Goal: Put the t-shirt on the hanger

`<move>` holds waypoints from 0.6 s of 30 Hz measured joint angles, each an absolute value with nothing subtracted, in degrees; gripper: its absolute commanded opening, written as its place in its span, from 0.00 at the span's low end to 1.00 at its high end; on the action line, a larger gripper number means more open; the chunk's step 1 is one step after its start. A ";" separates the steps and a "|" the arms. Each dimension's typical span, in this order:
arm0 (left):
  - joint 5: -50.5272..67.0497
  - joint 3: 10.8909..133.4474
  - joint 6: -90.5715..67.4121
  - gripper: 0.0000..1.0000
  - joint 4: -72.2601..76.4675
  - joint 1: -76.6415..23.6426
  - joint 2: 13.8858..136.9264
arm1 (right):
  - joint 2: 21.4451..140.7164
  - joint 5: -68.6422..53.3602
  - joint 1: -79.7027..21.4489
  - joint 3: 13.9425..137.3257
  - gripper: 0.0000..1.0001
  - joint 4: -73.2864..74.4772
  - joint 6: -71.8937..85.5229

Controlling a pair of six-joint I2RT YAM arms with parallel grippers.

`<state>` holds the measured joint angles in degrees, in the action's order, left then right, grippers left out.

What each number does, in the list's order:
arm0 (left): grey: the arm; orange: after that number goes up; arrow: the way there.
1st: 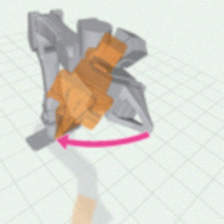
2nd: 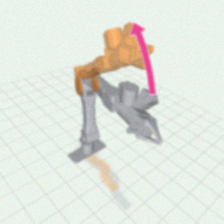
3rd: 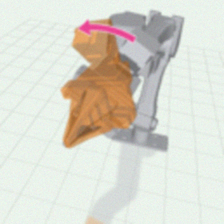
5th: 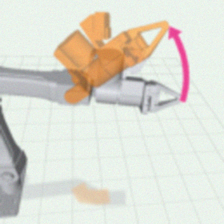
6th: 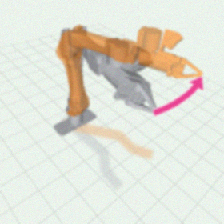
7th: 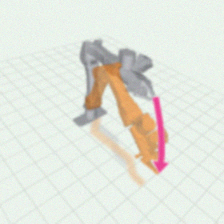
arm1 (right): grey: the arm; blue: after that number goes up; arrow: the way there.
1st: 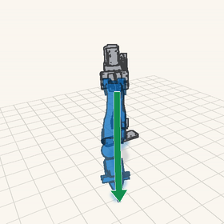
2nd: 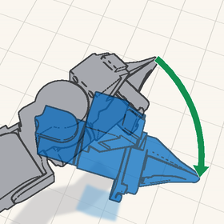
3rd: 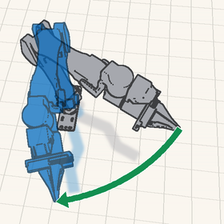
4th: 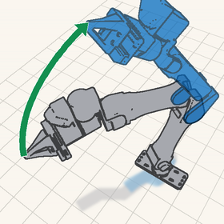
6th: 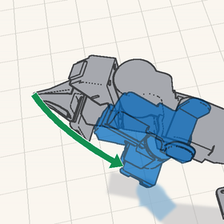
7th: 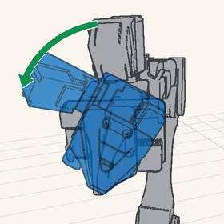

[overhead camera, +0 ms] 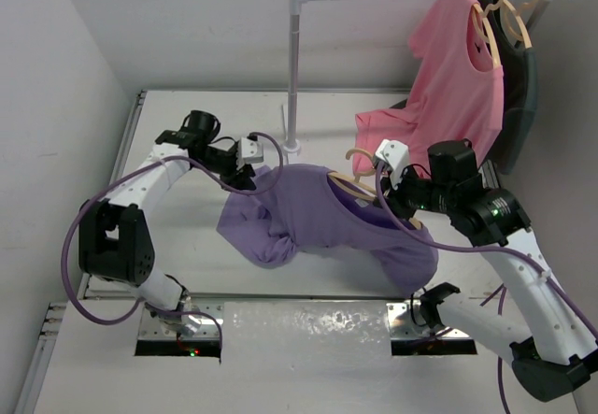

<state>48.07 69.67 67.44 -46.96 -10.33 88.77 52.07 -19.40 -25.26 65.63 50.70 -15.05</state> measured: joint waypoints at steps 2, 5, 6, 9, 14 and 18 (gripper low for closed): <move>49.36 70.02 67.53 0.57 -46.96 -10.50 89.21 | 52.18 -19.40 -25.26 65.63 0.00 50.72 -15.05; 50.89 70.57 67.26 0.61 -46.85 -11.55 89.56 | 52.51 -19.44 -25.26 65.87 0.00 50.74 -15.05; 51.20 70.89 67.22 0.61 -46.78 -12.08 89.82 | 52.64 -19.44 -25.26 65.95 0.00 50.72 -15.05; 51.92 71.16 65.58 0.54 -45.17 -13.72 91.22 | 53.04 -19.51 -25.26 66.04 0.00 50.68 -15.03; 53.32 71.16 60.95 0.00 -42.54 -14.72 94.13 | 53.52 -18.17 -25.26 66.06 0.00 50.61 -14.04; 54.13 71.18 59.79 0.00 -42.59 -12.29 96.01 | 53.71 -14.37 -25.28 66.63 0.00 50.78 -12.62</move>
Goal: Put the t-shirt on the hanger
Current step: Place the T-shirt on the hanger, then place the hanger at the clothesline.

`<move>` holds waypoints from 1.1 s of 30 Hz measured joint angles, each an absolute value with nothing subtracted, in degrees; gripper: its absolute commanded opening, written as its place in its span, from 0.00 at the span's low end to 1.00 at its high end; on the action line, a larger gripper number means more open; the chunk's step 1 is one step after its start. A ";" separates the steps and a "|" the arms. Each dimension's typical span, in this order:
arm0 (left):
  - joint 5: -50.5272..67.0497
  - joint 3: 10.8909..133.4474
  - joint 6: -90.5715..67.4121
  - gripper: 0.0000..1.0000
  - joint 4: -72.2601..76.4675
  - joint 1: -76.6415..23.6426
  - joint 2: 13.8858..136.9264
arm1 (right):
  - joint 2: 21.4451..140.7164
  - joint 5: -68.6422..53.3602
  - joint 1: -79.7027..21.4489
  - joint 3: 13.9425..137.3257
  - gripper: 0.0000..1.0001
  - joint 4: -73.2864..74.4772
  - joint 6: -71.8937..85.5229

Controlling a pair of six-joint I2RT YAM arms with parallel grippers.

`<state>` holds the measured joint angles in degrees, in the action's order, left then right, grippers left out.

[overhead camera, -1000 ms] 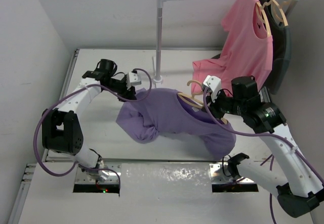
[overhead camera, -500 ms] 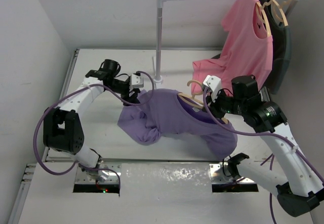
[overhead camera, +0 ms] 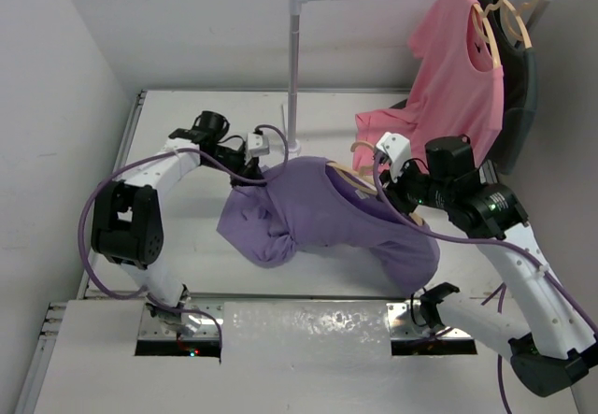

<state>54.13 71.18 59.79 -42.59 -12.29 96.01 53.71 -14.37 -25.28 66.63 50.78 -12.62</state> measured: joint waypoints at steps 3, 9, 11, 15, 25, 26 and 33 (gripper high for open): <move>54.13 71.16 59.46 0.00 -42.50 -8.84 96.62 | 53.91 -12.43 -25.32 67.81 0.00 50.96 -11.75; 53.89 71.16 55.11 0.46 -38.79 -7.44 96.33 | 54.26 -10.46 -25.36 71.46 0.00 51.42 -11.29; 53.54 71.42 52.64 1.00 -37.60 -7.44 96.20 | 54.57 -8.45 -25.30 72.90 0.00 51.81 -11.11; 52.05 75.33 46.33 1.00 -37.32 -7.33 96.23 | 56.73 -3.62 -25.30 77.69 0.00 53.30 -10.48; 46.19 80.64 39.09 1.00 -34.52 -7.29 91.72 | 71.90 14.04 -25.26 116.27 0.00 63.16 -13.19; 45.43 80.62 38.85 1.00 -34.41 -7.29 91.15 | 72.29 15.38 -25.26 118.67 0.00 62.63 -13.85; 39.51 79.57 37.60 1.00 -33.04 -7.29 90.61 | 74.70 18.94 -25.26 124.38 0.00 60.86 -15.64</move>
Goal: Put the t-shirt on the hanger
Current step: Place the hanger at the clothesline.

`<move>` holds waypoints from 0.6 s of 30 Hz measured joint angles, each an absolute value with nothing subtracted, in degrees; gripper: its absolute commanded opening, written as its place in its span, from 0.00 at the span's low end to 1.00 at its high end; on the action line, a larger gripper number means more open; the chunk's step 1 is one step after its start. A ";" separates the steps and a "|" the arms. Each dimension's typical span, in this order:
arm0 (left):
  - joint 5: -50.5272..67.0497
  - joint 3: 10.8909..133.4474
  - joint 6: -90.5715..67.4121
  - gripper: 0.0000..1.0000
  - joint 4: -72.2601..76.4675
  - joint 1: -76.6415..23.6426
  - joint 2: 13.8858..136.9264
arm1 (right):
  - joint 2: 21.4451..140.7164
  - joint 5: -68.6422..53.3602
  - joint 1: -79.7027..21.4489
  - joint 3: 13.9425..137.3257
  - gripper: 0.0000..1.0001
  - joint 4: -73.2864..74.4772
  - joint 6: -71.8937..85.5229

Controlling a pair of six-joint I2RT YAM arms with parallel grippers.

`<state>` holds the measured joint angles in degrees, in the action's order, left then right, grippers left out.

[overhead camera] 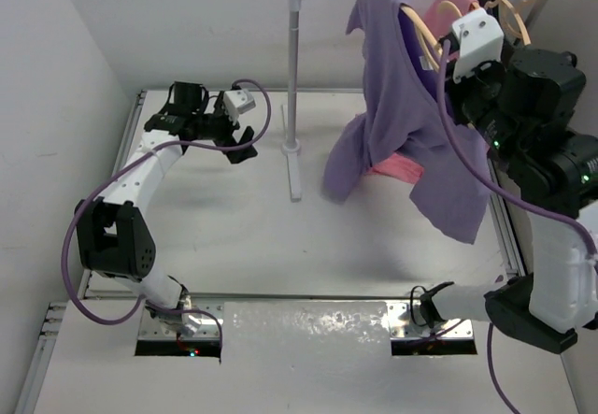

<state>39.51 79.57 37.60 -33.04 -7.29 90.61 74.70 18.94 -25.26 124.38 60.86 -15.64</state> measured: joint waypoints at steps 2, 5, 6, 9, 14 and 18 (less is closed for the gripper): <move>38.46 79.05 37.39 1.00 -32.77 -7.29 90.61 | 76.64 17.65 -25.26 124.31 0.00 59.33 -14.28; 37.47 78.15 36.99 1.00 -32.32 -7.29 90.52 | 81.03 15.75 -25.28 123.42 0.00 56.55 -11.88; 37.21 77.80 36.95 1.00 -32.29 -7.29 90.41 | 82.76 15.42 -25.34 123.07 0.00 55.83 -11.07; 36.56 76.75 36.95 1.00 -32.23 -7.29 89.82 | 88.33 15.00 -25.36 121.93 0.00 54.30 -8.60; 36.01 75.81 36.93 1.00 -32.12 -7.29 88.84 | 93.38 14.85 -26.04 121.62 0.00 53.06 -7.03; 36.01 74.85 36.56 1.00 -31.64 -7.29 88.79 | 92.75 14.96 -28.18 118.08 0.00 45.15 -7.51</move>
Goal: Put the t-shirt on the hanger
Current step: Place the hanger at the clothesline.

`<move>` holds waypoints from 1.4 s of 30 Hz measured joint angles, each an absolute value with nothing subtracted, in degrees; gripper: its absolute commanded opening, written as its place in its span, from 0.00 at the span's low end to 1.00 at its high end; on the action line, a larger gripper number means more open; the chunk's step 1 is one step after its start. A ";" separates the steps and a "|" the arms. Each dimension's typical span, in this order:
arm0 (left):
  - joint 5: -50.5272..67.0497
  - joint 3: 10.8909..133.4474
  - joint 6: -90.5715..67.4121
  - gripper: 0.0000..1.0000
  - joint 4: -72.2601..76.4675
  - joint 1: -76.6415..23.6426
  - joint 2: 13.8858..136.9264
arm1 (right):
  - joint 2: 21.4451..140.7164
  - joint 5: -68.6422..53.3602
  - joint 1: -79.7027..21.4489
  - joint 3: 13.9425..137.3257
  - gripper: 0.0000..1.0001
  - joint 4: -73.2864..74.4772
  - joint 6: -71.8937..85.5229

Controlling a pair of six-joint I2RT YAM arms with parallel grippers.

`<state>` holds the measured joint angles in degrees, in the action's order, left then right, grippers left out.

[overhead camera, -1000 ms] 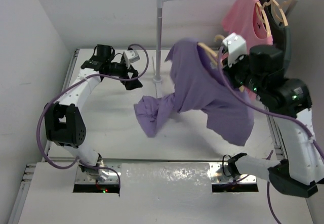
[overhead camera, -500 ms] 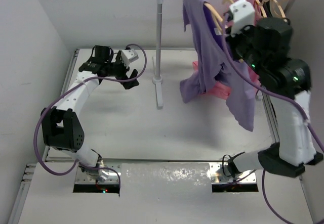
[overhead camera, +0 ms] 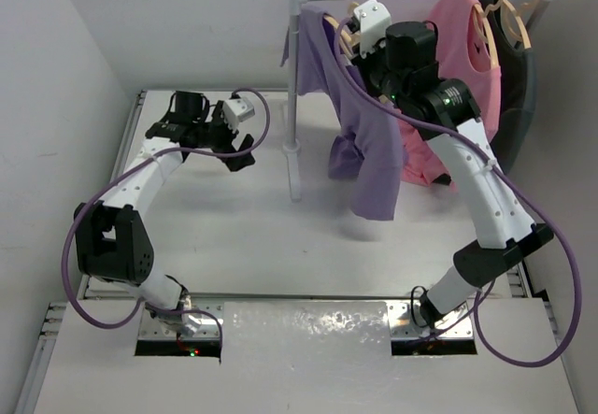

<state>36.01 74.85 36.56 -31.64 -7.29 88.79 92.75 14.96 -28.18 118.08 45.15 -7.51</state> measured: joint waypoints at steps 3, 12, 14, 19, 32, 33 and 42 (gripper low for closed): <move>35.94 73.78 36.38 1.00 -31.44 -7.29 88.79 | 92.29 15.25 -29.50 115.50 0.00 39.24 -7.68; 35.07 72.49 35.94 1.00 -31.33 -7.29 88.79 | 94.78 21.74 -29.98 113.58 0.00 27.14 -7.31; 35.07 72.14 35.88 1.00 -31.14 -7.29 88.77 | 96.33 23.03 -29.98 113.56 0.00 24.40 -7.27; 34.94 70.28 35.44 1.00 -30.74 -7.29 88.36 | 101.86 24.36 -29.87 115.37 0.00 19.77 -6.22; 34.94 67.53 35.03 1.00 -30.57 -7.29 87.57 | 109.73 27.07 -29.87 119.57 0.00 16.05 -4.45; 34.94 67.44 35.00 1.00 -30.61 -7.29 87.53 | 109.34 27.11 -29.87 118.45 0.03 15.16 -4.21; 34.94 66.52 35.00 1.00 -30.65 -7.29 86.72 | 95.22 24.49 -29.87 96.40 0.99 11.18 -2.83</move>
